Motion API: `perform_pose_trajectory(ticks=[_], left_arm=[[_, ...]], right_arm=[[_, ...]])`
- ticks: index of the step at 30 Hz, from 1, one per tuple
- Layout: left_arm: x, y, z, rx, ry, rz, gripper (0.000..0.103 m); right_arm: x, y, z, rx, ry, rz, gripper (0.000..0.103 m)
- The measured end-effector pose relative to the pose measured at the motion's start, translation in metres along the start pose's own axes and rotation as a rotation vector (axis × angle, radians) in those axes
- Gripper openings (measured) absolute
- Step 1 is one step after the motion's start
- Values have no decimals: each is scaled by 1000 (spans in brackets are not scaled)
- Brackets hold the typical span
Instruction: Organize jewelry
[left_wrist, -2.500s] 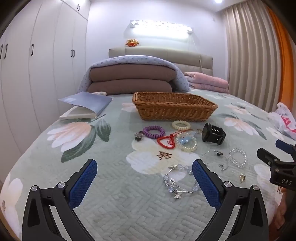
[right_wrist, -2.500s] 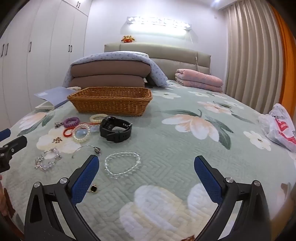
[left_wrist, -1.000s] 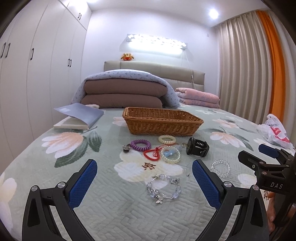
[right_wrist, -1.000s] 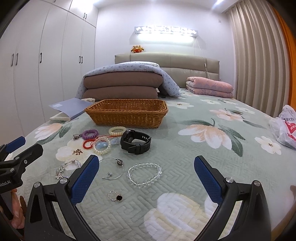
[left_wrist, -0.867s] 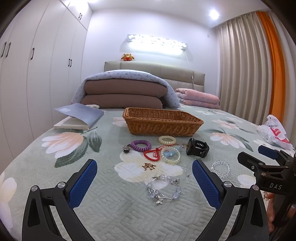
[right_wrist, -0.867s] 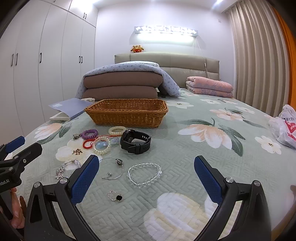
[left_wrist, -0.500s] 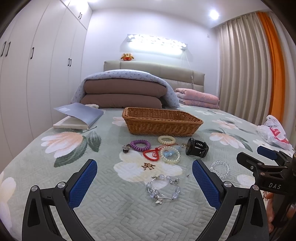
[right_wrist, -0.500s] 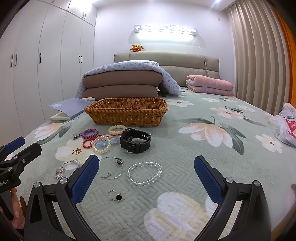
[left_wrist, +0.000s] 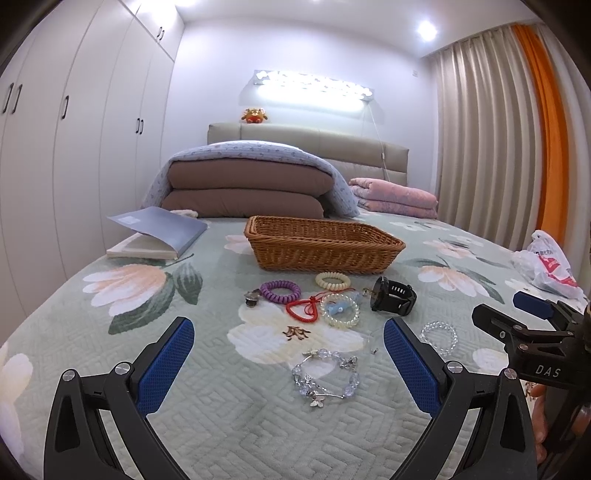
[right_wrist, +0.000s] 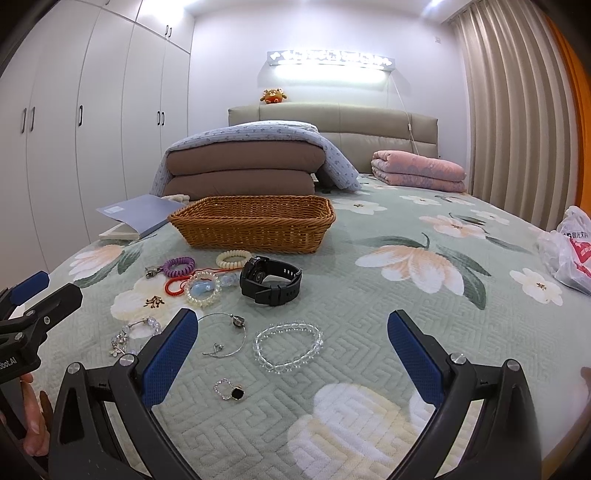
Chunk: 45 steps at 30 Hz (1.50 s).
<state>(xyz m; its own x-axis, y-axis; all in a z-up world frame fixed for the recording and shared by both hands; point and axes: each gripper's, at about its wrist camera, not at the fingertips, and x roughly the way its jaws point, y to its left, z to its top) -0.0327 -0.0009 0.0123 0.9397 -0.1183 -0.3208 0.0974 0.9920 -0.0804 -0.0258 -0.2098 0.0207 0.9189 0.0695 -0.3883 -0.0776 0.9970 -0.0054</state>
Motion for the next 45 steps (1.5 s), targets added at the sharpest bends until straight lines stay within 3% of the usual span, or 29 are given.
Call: perform_pose_trajectory(ticks=[42,45], left_arm=[[0,-4,-1,20,6,-32,102],[0,-4,0,22,18,-28,102]], right_arm=[[-1,-2,0,3,-2,2,103],[-3,-5,2,-8,-9,-35,103]])
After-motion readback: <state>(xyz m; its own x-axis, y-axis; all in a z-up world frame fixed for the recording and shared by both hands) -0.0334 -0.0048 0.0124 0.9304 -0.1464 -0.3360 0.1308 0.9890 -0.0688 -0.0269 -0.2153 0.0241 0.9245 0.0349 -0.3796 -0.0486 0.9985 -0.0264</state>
